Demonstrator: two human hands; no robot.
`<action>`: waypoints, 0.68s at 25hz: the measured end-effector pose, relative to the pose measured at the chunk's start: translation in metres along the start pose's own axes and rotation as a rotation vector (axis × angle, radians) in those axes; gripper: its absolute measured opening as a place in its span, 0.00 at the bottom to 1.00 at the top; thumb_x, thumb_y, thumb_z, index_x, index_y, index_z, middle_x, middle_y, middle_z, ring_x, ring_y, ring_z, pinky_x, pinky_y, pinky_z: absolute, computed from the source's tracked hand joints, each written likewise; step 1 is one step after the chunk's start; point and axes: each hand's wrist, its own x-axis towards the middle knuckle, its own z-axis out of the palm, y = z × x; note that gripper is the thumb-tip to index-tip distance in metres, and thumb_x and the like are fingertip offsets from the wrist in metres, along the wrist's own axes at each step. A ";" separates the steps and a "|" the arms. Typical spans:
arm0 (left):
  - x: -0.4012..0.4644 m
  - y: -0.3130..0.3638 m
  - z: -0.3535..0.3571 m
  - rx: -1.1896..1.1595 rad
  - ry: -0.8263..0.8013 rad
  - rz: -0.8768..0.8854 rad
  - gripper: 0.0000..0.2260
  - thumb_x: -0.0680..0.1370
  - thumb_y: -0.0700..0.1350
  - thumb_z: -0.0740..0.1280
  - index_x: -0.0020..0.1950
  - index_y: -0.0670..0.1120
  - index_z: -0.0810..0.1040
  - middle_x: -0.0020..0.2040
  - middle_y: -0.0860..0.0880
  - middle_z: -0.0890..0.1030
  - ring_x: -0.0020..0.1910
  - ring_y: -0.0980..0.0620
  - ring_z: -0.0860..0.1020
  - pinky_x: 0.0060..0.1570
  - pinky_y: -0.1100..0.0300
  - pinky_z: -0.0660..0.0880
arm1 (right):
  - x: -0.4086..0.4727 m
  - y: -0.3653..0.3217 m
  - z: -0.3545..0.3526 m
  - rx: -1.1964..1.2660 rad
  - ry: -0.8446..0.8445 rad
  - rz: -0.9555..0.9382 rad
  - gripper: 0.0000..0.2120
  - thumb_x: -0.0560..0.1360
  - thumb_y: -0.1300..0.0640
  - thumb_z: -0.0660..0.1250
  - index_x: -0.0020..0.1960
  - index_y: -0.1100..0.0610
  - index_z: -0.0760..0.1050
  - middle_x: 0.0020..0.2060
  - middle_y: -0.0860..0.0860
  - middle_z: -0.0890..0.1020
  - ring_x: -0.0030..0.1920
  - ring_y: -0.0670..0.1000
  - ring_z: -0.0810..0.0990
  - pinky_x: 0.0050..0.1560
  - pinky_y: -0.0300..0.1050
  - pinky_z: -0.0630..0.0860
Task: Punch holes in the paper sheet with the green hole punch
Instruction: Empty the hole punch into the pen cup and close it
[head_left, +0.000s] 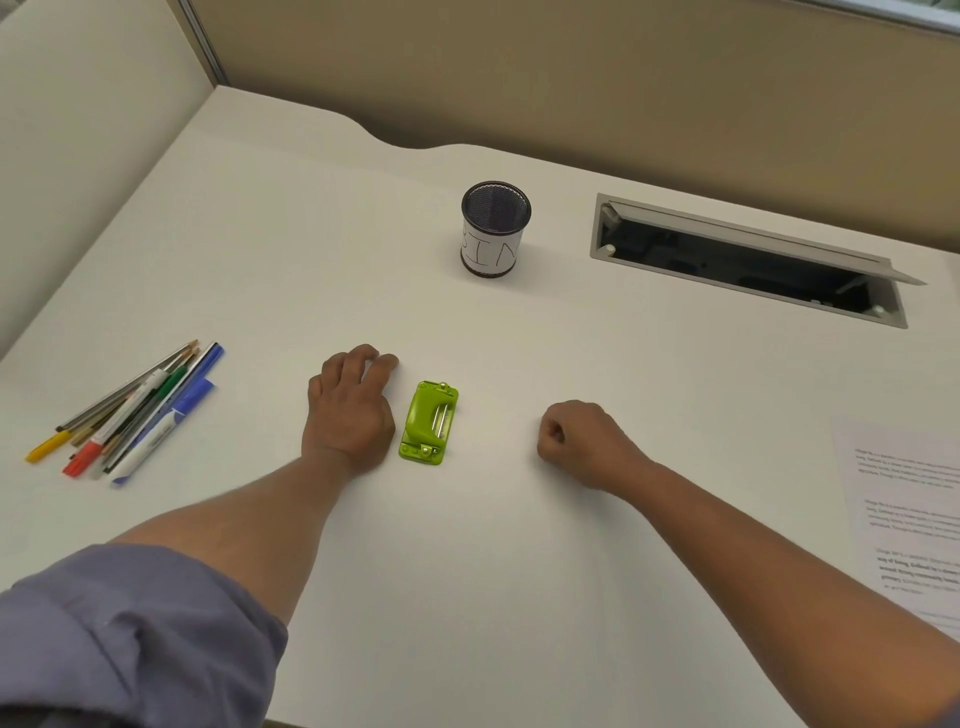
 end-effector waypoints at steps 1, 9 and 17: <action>0.000 0.000 0.000 -0.001 -0.003 0.001 0.25 0.71 0.41 0.55 0.67 0.53 0.71 0.68 0.49 0.70 0.68 0.42 0.65 0.64 0.45 0.64 | 0.003 0.001 -0.007 0.187 0.013 0.073 0.09 0.71 0.62 0.62 0.33 0.54 0.69 0.31 0.48 0.74 0.31 0.49 0.69 0.31 0.44 0.66; 0.001 -0.001 -0.002 0.012 -0.029 -0.010 0.25 0.71 0.41 0.56 0.68 0.52 0.72 0.68 0.49 0.70 0.68 0.42 0.65 0.64 0.46 0.64 | 0.064 -0.047 -0.080 0.609 0.418 0.072 0.06 0.70 0.58 0.68 0.34 0.54 0.79 0.27 0.44 0.81 0.28 0.41 0.78 0.33 0.42 0.80; 0.003 -0.001 -0.002 0.031 -0.043 -0.004 0.25 0.71 0.42 0.57 0.68 0.51 0.73 0.68 0.49 0.72 0.67 0.43 0.66 0.62 0.48 0.64 | 0.147 -0.095 -0.143 0.230 0.604 -0.074 0.07 0.71 0.58 0.64 0.36 0.53 0.79 0.32 0.44 0.81 0.34 0.46 0.76 0.33 0.41 0.71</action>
